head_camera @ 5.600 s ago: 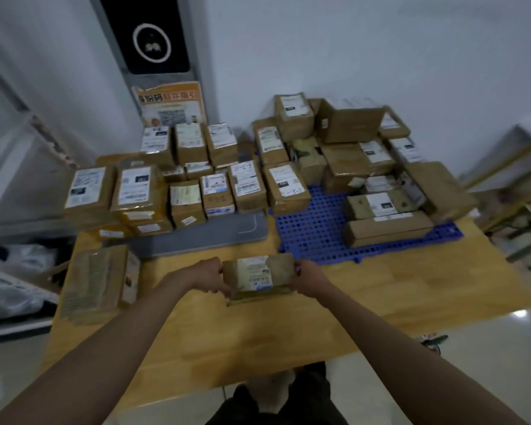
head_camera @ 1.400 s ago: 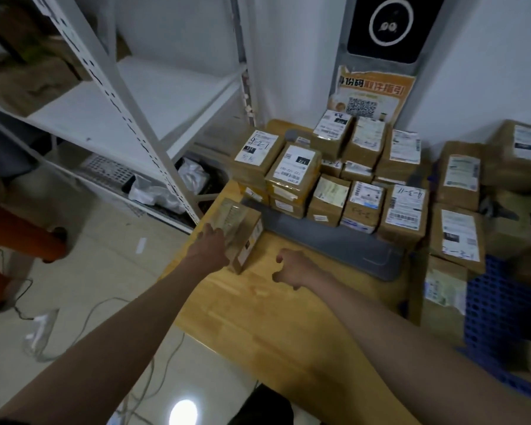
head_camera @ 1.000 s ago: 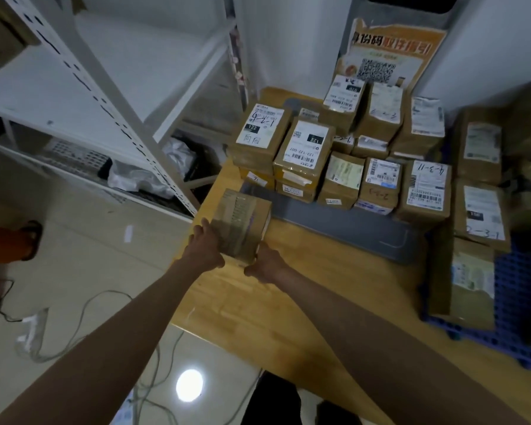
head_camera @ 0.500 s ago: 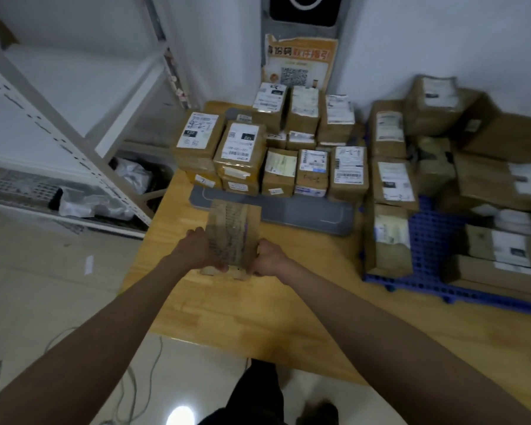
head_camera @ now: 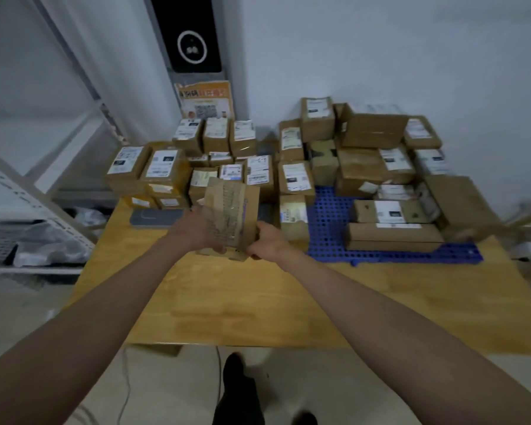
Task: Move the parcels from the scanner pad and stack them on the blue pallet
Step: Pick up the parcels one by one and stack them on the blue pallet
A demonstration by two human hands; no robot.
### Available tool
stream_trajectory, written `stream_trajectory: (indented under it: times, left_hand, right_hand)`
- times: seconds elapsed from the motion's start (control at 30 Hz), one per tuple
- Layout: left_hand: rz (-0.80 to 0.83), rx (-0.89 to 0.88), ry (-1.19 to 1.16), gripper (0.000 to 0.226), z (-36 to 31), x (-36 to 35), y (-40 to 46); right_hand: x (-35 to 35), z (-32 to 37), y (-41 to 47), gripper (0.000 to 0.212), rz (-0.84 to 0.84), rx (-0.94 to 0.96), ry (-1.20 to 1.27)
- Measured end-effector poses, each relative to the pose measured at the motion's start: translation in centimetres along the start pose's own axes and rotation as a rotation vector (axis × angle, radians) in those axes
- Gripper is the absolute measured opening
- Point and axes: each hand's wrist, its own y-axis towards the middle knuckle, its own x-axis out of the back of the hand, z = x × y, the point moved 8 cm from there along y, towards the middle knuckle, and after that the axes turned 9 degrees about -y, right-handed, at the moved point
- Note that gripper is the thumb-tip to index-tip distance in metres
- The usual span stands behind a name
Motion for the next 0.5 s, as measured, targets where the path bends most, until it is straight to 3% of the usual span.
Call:
stream_trajectory:
  times: [0.2, 0.27, 0.37, 0.5]
  left_hand:
    - [-0.166, -0.186, -0.102, 0.108, -10.0, 0.7, -2.5]
    - [-0.172, -0.198, -0.19, 0.111, -12.3, 0.4, -2.5]
    - [-0.152, -0.249, -0.286, 0.099, -15.7, -0.5, -2.4]
    - [-0.122, -0.323, -0.34, 0.095, -19.9, -1.7, -1.3]
  right_hand:
    - [9.2, -3.9, -4.3, 0.056, -0.201, 0.053, -0.02]
    - [12.1, -5.4, -5.3, 0.06, -0.257, 0.051, -0.026]
    - [15.4, -7.7, -6.3, 0.065, -0.298, 0.029, -0.009]
    - [18.8, -10.3, -6.4, 0.061, -0.362, 0.018, -0.11]
